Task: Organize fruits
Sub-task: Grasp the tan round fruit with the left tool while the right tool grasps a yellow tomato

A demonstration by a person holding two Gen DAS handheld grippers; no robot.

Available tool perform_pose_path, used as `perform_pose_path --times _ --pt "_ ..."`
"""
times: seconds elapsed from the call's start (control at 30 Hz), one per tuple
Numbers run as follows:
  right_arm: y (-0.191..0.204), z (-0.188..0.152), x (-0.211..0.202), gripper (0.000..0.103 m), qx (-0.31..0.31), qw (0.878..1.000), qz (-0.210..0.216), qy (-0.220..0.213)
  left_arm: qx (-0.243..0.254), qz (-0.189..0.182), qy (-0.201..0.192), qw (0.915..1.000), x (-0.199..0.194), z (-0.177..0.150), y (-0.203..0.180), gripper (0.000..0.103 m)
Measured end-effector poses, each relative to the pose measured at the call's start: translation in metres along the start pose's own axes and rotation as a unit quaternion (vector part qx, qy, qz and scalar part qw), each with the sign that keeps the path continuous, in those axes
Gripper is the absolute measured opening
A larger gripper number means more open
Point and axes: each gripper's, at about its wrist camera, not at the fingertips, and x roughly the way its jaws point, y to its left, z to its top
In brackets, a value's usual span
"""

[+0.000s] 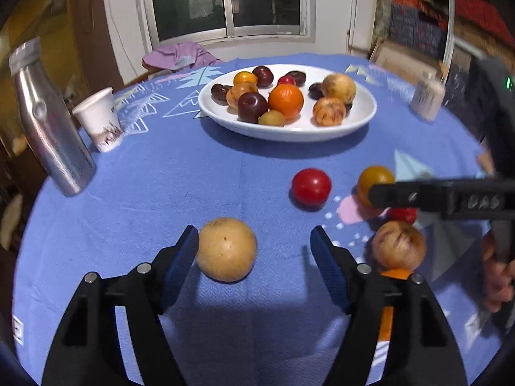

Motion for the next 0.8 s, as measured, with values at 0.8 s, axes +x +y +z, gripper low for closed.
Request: perform_pose_path --times 0.8 --pt "0.007 -0.003 -0.001 0.039 -0.02 1.0 -0.012 -0.008 -0.063 -0.021 -0.006 0.9977 0.001 -0.004 0.036 0.038"
